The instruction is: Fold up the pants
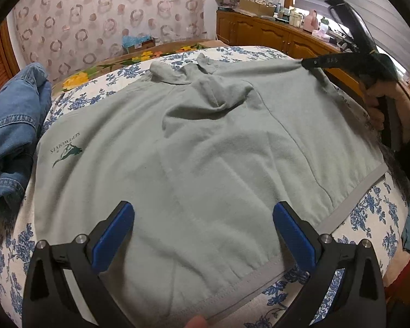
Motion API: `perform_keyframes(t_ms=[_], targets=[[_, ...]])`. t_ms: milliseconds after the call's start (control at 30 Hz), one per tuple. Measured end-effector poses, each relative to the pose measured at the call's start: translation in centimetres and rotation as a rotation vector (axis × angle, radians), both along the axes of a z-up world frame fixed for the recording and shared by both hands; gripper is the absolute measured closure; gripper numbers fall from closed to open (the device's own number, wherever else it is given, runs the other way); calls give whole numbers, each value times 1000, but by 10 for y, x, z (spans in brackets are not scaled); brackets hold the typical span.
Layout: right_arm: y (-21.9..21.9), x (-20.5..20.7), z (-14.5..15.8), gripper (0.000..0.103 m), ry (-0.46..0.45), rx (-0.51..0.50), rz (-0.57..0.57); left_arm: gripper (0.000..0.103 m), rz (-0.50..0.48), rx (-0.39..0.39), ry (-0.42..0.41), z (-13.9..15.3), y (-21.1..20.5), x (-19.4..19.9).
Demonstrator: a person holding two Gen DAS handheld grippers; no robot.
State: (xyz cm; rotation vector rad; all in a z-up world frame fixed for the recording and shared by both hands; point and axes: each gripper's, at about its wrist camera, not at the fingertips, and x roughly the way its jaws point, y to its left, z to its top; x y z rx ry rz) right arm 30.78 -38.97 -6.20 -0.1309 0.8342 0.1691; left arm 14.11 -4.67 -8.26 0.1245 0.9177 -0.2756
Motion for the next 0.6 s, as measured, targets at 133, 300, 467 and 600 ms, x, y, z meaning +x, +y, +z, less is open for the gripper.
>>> perform_keyframes(t_ms=[133,300,467,600], targets=[[-6,4,-2,81,-8,6,-37,0,0,-4,1,0,1,0],[-25,6,6,69,-19,89,-72,0,0,-3,2,0,1,0],[-18,8,-5,70,46,68,-14,0,0,-3,2,0,1,0],[-15,-3,-4,70,30,47,-16,0,0,-3,2,0,0,0]])
